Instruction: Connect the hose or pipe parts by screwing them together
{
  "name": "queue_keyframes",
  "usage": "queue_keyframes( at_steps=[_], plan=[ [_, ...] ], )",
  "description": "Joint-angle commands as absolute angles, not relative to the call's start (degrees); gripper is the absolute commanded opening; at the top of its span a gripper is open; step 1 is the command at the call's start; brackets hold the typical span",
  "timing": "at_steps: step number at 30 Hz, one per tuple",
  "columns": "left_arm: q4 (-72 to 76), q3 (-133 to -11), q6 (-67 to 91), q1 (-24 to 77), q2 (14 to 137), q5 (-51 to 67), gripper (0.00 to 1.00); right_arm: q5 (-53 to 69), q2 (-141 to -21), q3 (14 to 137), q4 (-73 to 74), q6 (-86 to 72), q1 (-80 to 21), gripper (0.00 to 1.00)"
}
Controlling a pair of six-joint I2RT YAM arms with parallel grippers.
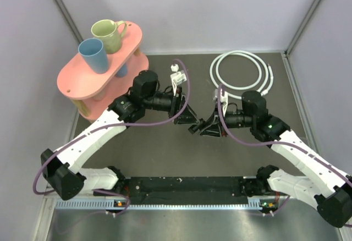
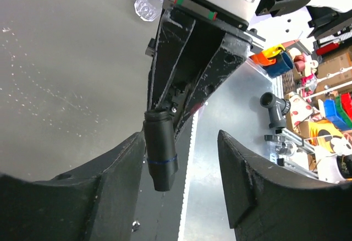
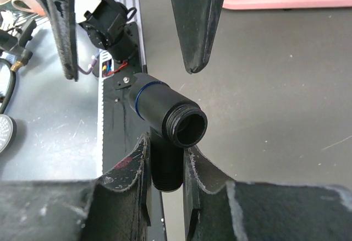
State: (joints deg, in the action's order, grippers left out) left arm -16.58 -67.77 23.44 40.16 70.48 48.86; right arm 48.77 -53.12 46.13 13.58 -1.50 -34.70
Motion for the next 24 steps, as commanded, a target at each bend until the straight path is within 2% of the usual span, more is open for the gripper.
queue_keyframes(
  at_steps=[1,3,11,16,24],
  plan=[
    [-19.9,-71.5,21.0,40.2,73.6,51.1,0.58,50.4,-53.3,49.0,12.2,-1.2,-34.9,0.0],
    [-21.5,-72.0,20.6,40.2,74.4,51.2,0.55,50.1,-53.5,49.3,12.3,-1.3,-34.8,0.0],
    [-23.6,-72.2,19.7,40.3,77.1,51.4,0.53,50.2,-54.7,50.0,12.6,-1.6,-34.8,0.0],
    [-22.3,-72.2,20.0,40.3,78.1,54.8,0.49,49.8,-55.1,50.4,12.6,-2.1,-34.8,0.0],
    [-23.1,-71.6,19.9,40.3,80.0,54.0,0.45,49.6,-56.1,50.4,12.7,-1.6,-34.8,0.0]
  ],
)
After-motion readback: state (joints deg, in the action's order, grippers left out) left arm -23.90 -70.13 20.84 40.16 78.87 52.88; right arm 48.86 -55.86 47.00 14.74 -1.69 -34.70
